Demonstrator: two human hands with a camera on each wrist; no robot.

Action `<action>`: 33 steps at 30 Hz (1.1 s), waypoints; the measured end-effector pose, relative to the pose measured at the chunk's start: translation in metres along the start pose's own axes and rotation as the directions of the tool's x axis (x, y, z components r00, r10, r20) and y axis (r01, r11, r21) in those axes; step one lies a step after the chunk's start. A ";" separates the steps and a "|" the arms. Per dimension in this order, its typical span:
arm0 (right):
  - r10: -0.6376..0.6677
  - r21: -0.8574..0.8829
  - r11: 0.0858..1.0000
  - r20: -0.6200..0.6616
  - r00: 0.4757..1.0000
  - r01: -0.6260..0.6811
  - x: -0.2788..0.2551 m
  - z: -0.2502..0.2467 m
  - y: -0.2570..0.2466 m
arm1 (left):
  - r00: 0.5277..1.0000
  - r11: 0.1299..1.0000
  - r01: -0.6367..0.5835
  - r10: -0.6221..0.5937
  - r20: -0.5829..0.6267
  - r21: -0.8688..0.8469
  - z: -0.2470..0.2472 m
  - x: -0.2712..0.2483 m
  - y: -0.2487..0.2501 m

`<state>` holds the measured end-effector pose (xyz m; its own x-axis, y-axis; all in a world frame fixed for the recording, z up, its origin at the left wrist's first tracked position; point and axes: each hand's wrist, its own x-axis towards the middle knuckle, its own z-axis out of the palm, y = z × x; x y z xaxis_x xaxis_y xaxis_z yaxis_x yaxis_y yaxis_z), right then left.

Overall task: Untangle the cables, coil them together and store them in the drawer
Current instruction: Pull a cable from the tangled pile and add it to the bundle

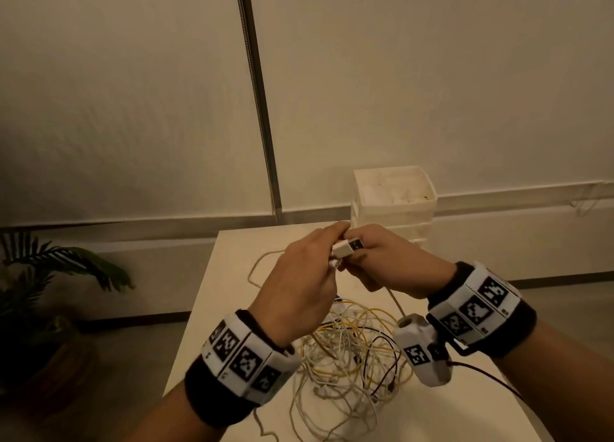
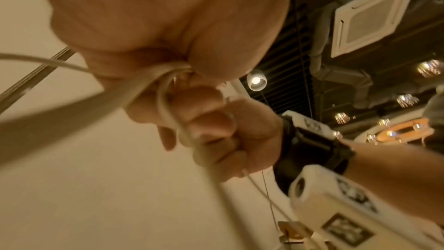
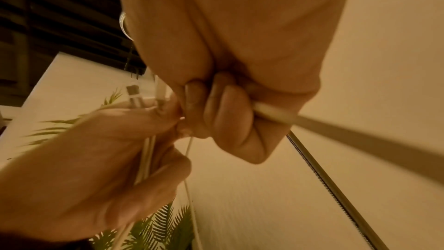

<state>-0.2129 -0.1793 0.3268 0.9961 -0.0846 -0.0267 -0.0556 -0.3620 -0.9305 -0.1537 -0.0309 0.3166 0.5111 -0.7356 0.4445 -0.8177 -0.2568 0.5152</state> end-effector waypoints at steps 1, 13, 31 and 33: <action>0.009 0.030 1.000 0.000 1.000 -0.009 -0.001 0.000 -0.001 | 1.000 1.000 0.000 -0.001 -0.019 -0.007 0.000 0.002 -0.002; -0.012 0.431 0.901 0.155 0.988 -0.057 -0.024 -0.030 0.046 | 0.907 0.977 0.159 -0.202 -0.369 -0.143 -0.055 0.027 -0.055; -0.089 0.231 0.968 -0.060 0.994 0.101 -0.002 -0.018 0.011 | 0.994 0.982 0.057 -0.039 -0.103 0.183 -0.011 0.028 -0.009; -0.110 0.275 0.953 -0.074 0.991 0.126 -0.004 -0.015 0.023 | 0.961 0.983 0.130 -0.092 -0.260 0.131 -0.029 0.035 -0.014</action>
<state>-0.2191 -0.2012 0.3108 0.9882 -0.1130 0.1030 0.0918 -0.1003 -0.9907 -0.1168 -0.0347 0.3459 0.6356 -0.5207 0.5700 -0.7720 -0.4303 0.4678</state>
